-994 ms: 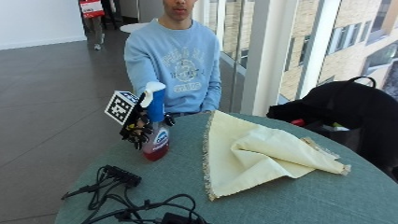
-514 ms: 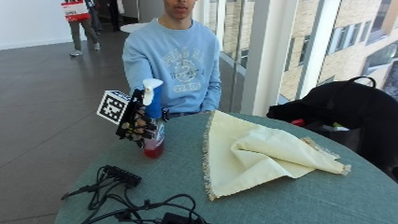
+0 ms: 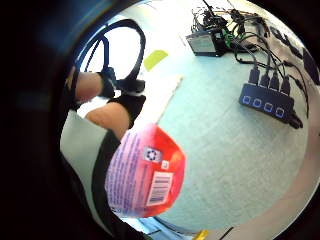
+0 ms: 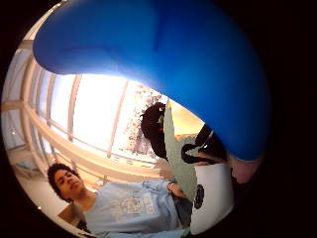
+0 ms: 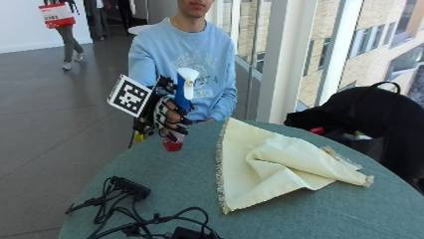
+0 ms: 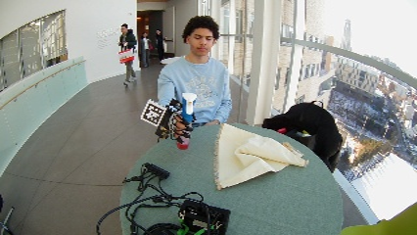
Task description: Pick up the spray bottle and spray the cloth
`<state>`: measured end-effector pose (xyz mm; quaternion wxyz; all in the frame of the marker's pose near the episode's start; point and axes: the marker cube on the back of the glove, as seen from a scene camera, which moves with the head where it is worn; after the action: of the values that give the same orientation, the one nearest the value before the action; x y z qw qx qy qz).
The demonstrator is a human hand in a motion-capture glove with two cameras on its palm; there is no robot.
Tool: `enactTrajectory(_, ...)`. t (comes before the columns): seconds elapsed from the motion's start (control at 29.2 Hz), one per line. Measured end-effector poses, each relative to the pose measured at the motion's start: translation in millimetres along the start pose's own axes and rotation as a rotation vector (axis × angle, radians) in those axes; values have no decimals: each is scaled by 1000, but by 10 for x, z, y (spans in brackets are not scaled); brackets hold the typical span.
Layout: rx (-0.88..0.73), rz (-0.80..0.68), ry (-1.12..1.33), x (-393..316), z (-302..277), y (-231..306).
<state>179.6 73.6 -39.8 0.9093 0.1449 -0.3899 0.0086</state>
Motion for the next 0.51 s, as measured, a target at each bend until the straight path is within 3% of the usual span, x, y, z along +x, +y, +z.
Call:
enactTrajectory(0.24,-267,34,61,-207,109,-332)
enactTrajectory(0.51,-445,44,115,-324,318,-598)
